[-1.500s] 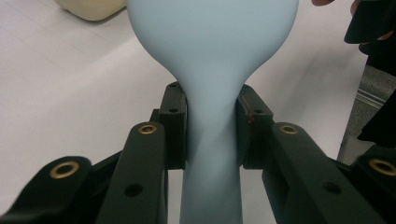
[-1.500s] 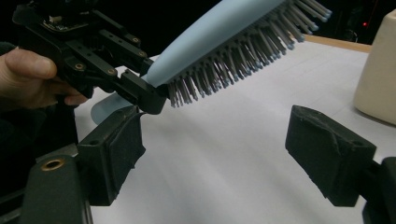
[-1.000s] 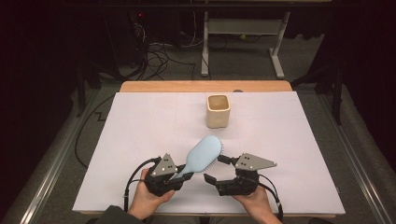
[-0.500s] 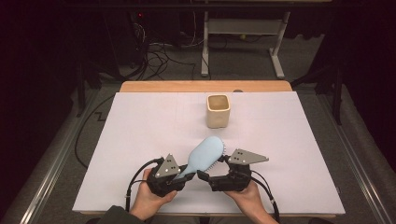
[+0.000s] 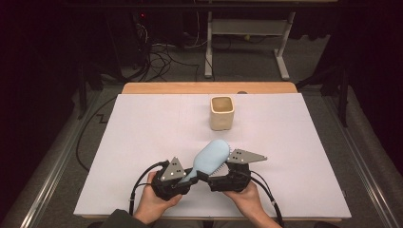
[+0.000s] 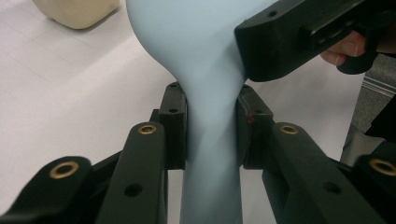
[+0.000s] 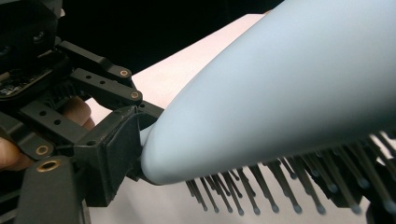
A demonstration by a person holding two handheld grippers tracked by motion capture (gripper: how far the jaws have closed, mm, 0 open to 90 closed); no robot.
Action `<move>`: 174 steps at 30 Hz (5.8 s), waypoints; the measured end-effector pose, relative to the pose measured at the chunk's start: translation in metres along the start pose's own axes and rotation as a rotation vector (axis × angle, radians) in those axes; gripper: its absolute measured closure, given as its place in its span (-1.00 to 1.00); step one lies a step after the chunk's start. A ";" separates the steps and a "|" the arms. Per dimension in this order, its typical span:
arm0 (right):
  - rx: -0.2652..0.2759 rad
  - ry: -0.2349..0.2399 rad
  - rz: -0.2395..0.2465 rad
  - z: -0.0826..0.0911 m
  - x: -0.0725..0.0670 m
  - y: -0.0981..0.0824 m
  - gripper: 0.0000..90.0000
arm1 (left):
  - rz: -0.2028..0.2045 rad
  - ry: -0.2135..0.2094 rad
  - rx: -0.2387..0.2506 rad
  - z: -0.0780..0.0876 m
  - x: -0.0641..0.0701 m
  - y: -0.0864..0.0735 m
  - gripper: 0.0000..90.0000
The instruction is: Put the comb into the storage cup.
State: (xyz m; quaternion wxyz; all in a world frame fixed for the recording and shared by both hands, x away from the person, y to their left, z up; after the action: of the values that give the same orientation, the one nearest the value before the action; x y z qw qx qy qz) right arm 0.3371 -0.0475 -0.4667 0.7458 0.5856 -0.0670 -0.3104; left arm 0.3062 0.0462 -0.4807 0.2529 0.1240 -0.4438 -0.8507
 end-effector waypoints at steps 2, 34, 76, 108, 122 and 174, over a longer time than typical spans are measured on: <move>-0.007 -0.001 -0.004 -0.001 0.000 0.000 -0.56 | -0.001 -0.002 -0.002 -0.001 0.001 0.000 0.54; -0.075 0.096 -0.074 -0.001 -0.008 0.008 0.00 | -0.033 0.036 -0.007 -0.001 0.003 0.001 0.53; -0.100 0.132 -0.110 0.004 -0.007 0.012 0.23 | 0.050 -0.023 0.091 0.013 -0.009 0.004 -0.49; -0.101 0.090 -0.090 0.024 0.008 0.018 0.23 | 0.144 0.189 0.084 0.044 -0.057 -0.022 -0.49; -0.111 0.081 -0.086 0.030 0.013 0.018 0.22 | 0.185 0.258 0.099 0.066 -0.081 -0.032 -0.46; -0.116 -0.034 -0.091 0.081 0.053 0.027 0.22 | 0.276 0.363 0.103 0.085 -0.108 -0.074 -0.48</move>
State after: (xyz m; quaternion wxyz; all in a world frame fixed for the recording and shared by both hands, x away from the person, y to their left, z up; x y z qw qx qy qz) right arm 0.3520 -0.1407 -0.4315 0.7623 0.5386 -0.0348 -0.3572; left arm 0.3364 0.1994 -0.4938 0.4358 0.2261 -0.4466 -0.7480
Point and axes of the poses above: each handheld gripper's, and its own axes: z roughly backward along the jaws, y roughly out of its top, x roughly to its right, the point moved 9 cm from there along -z, roughly forward along the jaws, and after that the axes turned 3 degrees about x, right-handed, at the moved point
